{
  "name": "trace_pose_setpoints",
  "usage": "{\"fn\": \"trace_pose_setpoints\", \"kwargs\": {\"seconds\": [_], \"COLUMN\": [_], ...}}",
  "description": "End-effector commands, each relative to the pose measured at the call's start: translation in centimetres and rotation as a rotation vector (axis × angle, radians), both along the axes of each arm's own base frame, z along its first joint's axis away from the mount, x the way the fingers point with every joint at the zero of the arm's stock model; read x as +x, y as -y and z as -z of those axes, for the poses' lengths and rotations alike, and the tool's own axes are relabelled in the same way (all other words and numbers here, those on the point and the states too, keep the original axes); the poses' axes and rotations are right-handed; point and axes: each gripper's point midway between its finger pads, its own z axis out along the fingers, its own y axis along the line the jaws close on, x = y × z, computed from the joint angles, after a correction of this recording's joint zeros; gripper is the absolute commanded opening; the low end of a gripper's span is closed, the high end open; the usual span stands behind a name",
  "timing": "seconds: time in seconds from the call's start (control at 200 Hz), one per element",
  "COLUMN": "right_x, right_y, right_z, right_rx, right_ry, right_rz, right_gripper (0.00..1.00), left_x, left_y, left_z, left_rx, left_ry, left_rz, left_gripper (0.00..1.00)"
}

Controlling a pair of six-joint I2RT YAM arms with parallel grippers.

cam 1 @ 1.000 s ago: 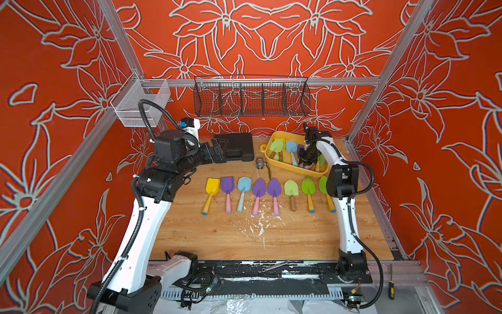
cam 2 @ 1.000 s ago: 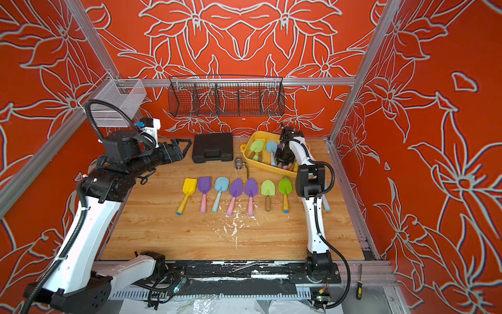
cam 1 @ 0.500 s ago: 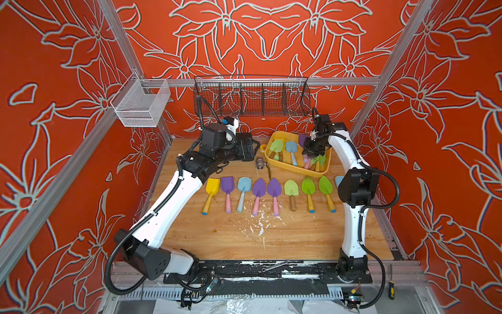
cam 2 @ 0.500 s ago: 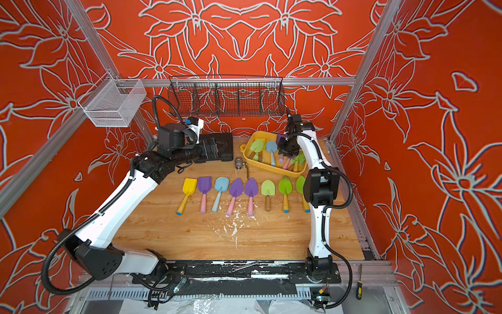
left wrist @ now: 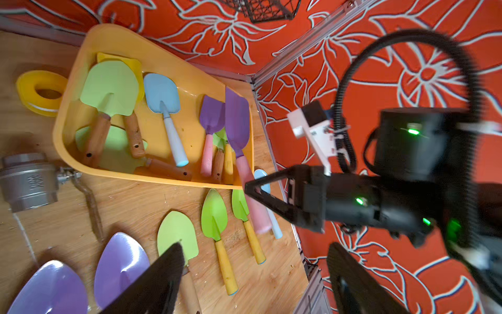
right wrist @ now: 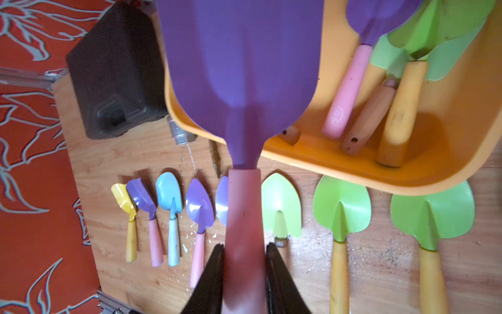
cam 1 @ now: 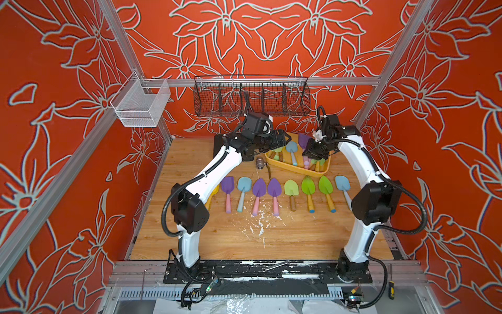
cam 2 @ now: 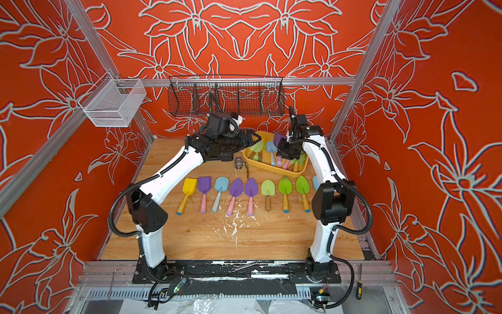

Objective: Take the shovel out of the storage box
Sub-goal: Pick up the shovel from the storage box, then place the shovel at the center of the board.

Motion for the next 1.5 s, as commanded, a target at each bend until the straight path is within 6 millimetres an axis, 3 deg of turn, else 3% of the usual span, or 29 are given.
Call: {"fn": "trace_pose_setpoints", "kwargs": {"seconds": [0.0, 0.145, 0.3, 0.59, 0.871, 1.051, 1.296, 1.491], "right_x": [-2.0, -4.5, -6.2, -7.6, -8.3, -8.9, -9.3, -9.1], "right_y": [-2.4, -4.4, -5.5, -6.0, -7.2, -7.6, -7.4, -7.5], "right_z": [-1.5, -1.9, -2.1, -1.8, -2.0, -1.5, -0.5, -1.0], "right_rx": [0.052, 0.058, 0.073, 0.059, 0.068, 0.066, 0.053, 0.066], "right_ry": [0.024, 0.03, 0.026, 0.019, 0.012, -0.001, -0.019, 0.007], "right_rz": [-0.024, -0.051, -0.068, -0.087, -0.119, -0.131, -0.123, -0.131], "right_gripper": [0.0, 0.0, 0.0, 0.0, 0.0, 0.0, 0.0, 0.01], "left_x": [-0.3, 0.1, 0.1, 0.2, 0.6, 0.8, 0.5, -0.1], "left_y": [1.2, 2.4, 2.4, 1.6, 1.3, 0.9, 0.4, -0.1], "left_z": [0.5, 1.7, 3.7, 7.4, 9.5, 10.1, 9.9, 8.7], "left_rx": [-0.027, -0.015, 0.027, 0.127, 0.175, 0.206, 0.225, 0.231], "left_ry": [-0.081, -0.099, -0.122, -0.158, -0.176, -0.168, -0.154, -0.112], "left_rz": [0.022, 0.053, 0.057, 0.047, 0.037, 0.031, 0.043, 0.079], "left_gripper": [0.81, 0.78, 0.73, 0.61, 0.47, 0.22, 0.0, 0.0]}}
